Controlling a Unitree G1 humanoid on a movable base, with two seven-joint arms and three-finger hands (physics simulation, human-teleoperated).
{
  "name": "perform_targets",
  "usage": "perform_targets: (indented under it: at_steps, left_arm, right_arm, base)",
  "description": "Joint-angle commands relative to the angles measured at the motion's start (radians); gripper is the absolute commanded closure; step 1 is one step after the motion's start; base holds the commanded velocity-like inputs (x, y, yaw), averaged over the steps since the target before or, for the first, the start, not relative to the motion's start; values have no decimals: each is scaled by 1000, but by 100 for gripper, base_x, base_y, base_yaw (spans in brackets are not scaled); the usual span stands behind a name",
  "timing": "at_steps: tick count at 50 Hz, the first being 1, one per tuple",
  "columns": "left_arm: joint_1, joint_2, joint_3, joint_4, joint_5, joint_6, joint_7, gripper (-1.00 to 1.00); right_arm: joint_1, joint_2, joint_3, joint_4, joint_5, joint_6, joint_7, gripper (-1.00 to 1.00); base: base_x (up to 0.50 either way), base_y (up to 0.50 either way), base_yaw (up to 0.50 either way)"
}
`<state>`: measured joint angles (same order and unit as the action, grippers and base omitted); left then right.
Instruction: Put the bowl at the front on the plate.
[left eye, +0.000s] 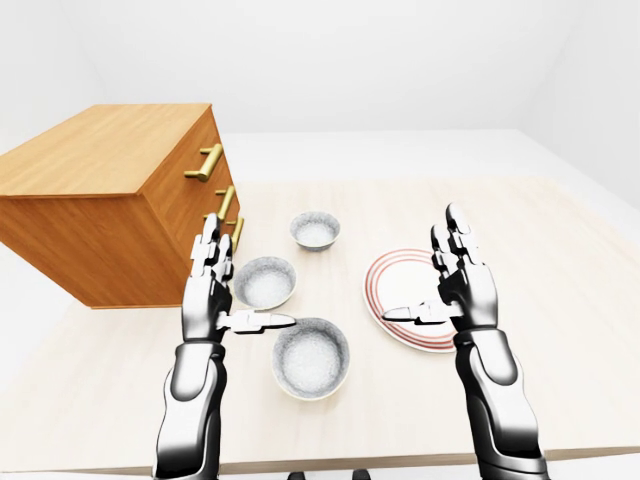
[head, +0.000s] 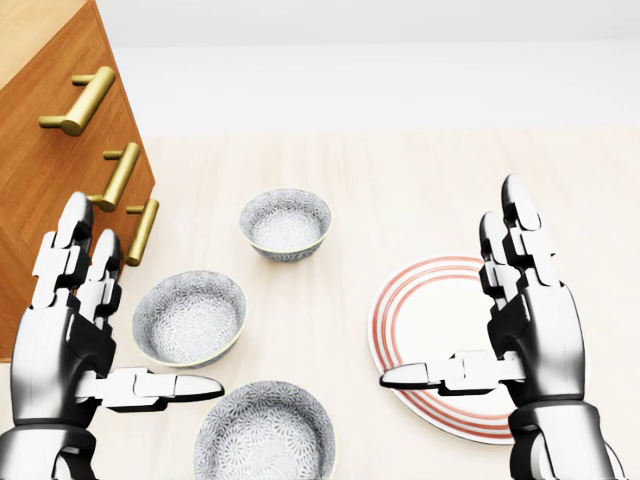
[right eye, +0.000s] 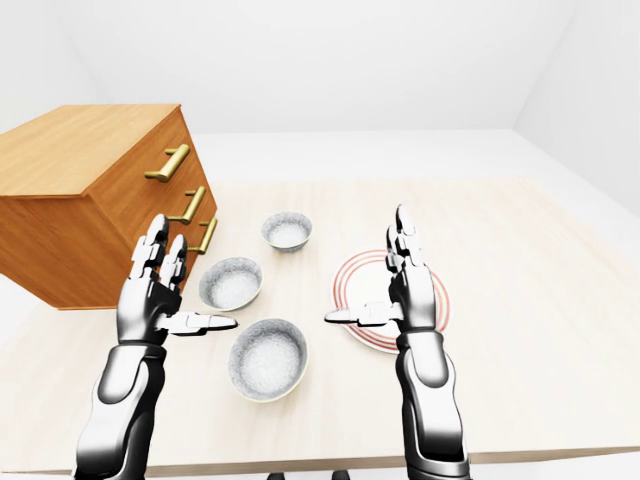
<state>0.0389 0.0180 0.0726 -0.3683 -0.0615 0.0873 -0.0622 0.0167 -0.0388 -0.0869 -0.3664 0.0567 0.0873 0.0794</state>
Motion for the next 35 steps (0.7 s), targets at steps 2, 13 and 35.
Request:
perform_targets:
  at_steps: [2, 13, 35]
  left_arm:
    - [0, 6, 2, -7, -1, 0, 1, -100]
    - [4, 6, 2, -25, -4, 0, 0, -100]
    - [-37, 34, 68, -47, -17, 0, -13, -100]
  right_arm:
    - [-4, 6, 1, 8, 3, 0, -3, -100]
    - [6, 6, -4, -18, 41, 0, 16, -100]
    - [-49, -30, -25, -62, -133, 0, 47, -100]
  base:
    - [0, 0, 0]
    - [11, 0, 0]
    - [2, 0, 0]
